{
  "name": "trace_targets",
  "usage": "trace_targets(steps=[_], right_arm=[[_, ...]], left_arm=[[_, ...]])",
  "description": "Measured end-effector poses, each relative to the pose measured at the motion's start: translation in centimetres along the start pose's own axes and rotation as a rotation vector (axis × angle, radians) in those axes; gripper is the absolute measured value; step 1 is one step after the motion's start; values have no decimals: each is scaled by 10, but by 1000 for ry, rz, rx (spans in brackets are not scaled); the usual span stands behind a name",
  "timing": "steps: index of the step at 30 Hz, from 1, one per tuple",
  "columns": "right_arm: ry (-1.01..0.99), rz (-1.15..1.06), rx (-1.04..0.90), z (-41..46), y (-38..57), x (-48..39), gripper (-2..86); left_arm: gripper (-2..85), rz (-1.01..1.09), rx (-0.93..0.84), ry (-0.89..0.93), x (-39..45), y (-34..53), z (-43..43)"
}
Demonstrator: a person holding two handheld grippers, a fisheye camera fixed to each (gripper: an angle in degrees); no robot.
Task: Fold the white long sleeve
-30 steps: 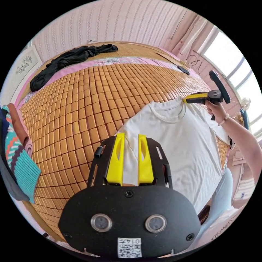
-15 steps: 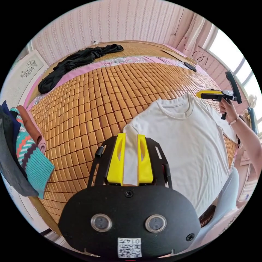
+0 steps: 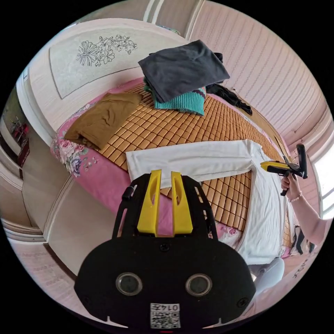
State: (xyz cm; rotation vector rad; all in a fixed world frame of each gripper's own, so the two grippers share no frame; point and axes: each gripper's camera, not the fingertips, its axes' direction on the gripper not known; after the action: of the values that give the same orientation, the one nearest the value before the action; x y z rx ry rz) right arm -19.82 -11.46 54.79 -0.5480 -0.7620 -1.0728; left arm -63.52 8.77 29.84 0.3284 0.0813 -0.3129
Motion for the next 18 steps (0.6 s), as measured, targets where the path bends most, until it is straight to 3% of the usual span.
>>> trace_targets(steps=[12,15,18], right_arm=[[-9,-334,-195,154,-159,-205,63],[89,-387,-212,184,-167,-237,94],[164,-393,-241,207,-160,-246,104]], left_arm=[[87,-143,17,98,-72,35,35],[60,-117,39,42,-73,43,37],[11,-74,48,96,-78,49,37]])
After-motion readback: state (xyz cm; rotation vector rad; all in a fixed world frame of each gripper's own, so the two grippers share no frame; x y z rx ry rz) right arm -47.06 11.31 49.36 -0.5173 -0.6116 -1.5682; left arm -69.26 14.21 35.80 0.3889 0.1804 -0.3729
